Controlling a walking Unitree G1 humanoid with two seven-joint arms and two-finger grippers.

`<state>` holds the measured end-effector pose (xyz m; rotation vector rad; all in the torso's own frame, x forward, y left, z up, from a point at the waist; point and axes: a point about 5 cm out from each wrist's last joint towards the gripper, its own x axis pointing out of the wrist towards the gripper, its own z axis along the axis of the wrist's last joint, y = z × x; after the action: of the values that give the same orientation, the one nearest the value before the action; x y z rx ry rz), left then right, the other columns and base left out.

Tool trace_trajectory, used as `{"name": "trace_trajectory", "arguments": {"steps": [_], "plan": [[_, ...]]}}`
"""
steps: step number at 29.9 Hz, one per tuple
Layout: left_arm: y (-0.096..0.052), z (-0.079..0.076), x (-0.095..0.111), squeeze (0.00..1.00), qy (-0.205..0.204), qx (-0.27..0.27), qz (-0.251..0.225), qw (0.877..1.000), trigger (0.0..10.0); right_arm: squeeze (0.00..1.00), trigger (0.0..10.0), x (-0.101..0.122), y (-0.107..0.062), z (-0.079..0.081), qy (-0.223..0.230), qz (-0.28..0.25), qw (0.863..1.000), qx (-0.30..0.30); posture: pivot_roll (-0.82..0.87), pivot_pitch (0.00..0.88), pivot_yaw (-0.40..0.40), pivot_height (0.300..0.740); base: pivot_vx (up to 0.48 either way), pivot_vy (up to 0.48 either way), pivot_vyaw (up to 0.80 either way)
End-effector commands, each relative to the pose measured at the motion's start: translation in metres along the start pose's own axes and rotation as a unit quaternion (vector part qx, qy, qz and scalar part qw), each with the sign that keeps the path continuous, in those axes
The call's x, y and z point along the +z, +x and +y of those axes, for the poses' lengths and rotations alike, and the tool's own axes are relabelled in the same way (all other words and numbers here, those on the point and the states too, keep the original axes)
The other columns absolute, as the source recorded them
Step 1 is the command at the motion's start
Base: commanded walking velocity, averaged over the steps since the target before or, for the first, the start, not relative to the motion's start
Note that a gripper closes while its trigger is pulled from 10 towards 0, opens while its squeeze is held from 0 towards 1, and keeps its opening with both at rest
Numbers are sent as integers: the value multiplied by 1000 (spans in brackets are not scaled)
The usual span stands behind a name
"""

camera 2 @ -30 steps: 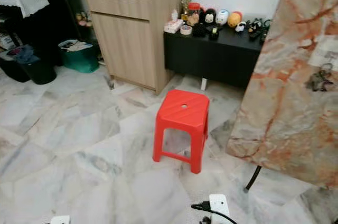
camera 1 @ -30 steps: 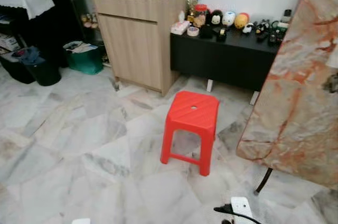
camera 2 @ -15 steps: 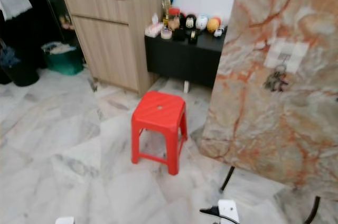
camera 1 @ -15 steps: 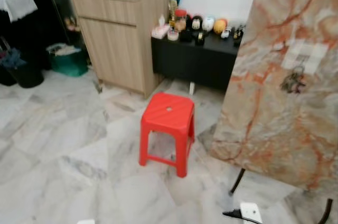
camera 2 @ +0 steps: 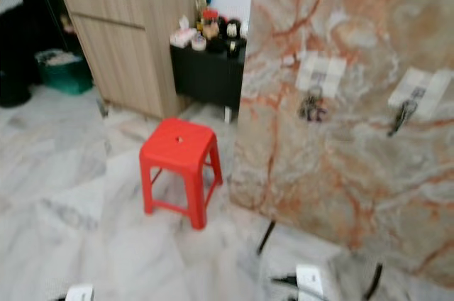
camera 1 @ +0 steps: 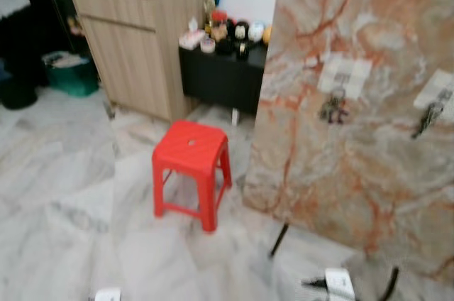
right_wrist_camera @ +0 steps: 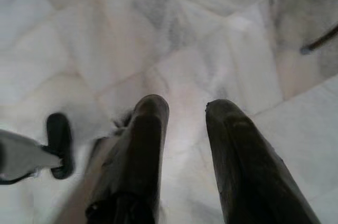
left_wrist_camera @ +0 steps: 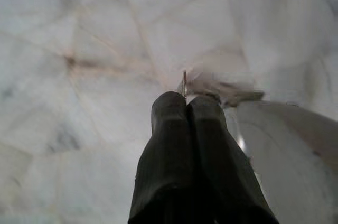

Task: Hang keys on a hook

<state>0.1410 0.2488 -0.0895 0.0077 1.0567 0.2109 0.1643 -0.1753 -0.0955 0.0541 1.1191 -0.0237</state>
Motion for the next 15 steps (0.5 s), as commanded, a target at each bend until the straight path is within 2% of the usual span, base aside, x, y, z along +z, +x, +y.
{"name": "trace_trajectory", "arguments": {"steps": [1,8,11,15], "plan": [[2,-5,7,0,5,-4,-6,1000,10000,0,10000,4,0,-7,4,-5,1000,-9,39,0,-30,740,0,-458,0],[4,-19,18,0,8,-13,-13,1000,10000,0,10000,10,0,-9,11,-14,1000,-16,35,0,-26,740,0,-458,0],[2,-12,10,0,8,-10,-7,1000,10000,0,10000,12,0,-9,13,-17,1000,-18,34,0,-24,740,0,-458,0],[2,-10,7,0,10,-9,-5,1000,10000,0,10000,13,-1,-11,17,-19,1000,-19,39,0,-23,740,0,-458,0]]}}
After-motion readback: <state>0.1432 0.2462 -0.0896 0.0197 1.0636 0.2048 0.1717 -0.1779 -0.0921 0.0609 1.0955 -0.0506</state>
